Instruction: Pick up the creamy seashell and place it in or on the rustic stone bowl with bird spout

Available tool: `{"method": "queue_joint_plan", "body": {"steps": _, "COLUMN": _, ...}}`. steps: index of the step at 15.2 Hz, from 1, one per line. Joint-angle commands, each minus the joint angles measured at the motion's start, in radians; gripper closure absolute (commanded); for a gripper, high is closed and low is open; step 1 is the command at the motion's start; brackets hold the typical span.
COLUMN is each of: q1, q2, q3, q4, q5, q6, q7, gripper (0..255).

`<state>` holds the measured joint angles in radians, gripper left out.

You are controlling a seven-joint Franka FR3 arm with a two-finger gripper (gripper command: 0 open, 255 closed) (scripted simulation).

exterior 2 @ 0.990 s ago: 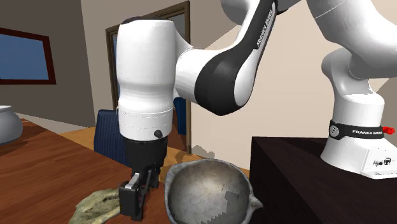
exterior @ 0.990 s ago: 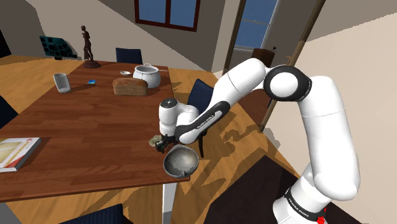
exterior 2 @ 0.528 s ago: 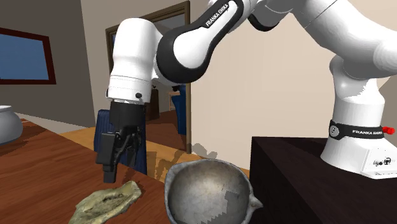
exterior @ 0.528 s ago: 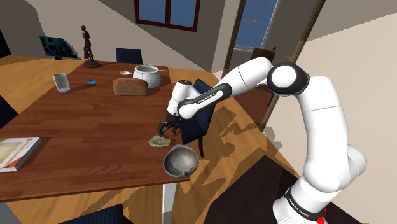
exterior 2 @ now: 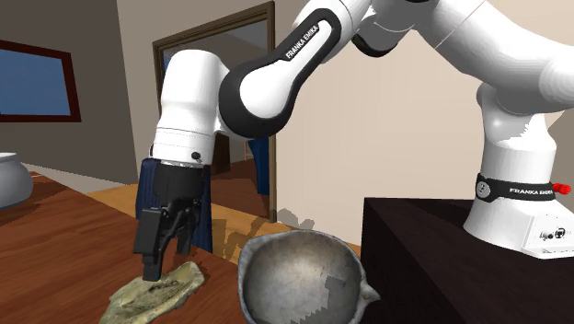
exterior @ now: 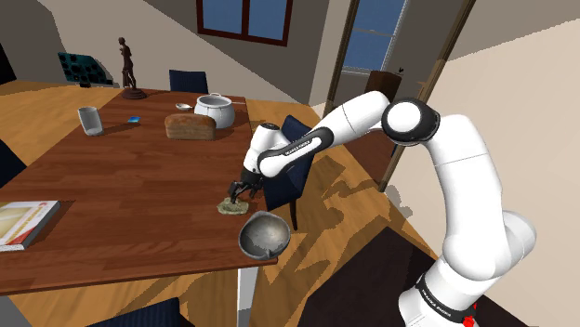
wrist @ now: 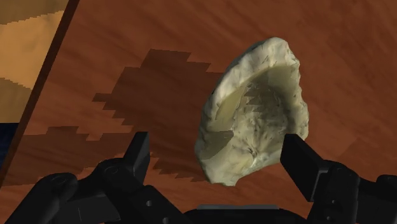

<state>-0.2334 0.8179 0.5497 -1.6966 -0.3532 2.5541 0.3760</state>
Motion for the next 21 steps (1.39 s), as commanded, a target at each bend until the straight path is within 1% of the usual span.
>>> {"method": "queue_joint_plan", "body": {"steps": 1, "q1": 0.007, "q2": 0.008, "q3": -0.004, "q4": 0.006, "q5": -0.003, "q6": 0.004, "q7": 0.003, "gripper": 0}}
{"method": "queue_joint_plan", "body": {"steps": 7, "q1": 0.006, "q2": 0.008, "q3": -0.004, "q4": 0.006, "q5": -0.003, "q6": 0.004, "q7": 0.003, "gripper": 0}}
{"method": "queue_joint_plan", "body": {"steps": 8, "q1": 0.006, "q2": 0.008, "q3": -0.004, "q4": 0.006, "q5": -0.003, "q6": 0.004, "q7": 0.003, "gripper": 255}}
{"method": "queue_joint_plan", "body": {"steps": 17, "q1": 0.007, "q2": 0.008, "q3": -0.004, "q4": 0.006, "q5": -0.003, "q6": 0.004, "q7": 0.003, "gripper": 255}}
{"method": "queue_joint_plan", "body": {"steps": 21, "q1": -0.008, "q2": -0.03, "q3": 0.016, "q4": -0.003, "q5": 0.012, "q6": -0.026, "q7": -0.001, "gripper": 255}}
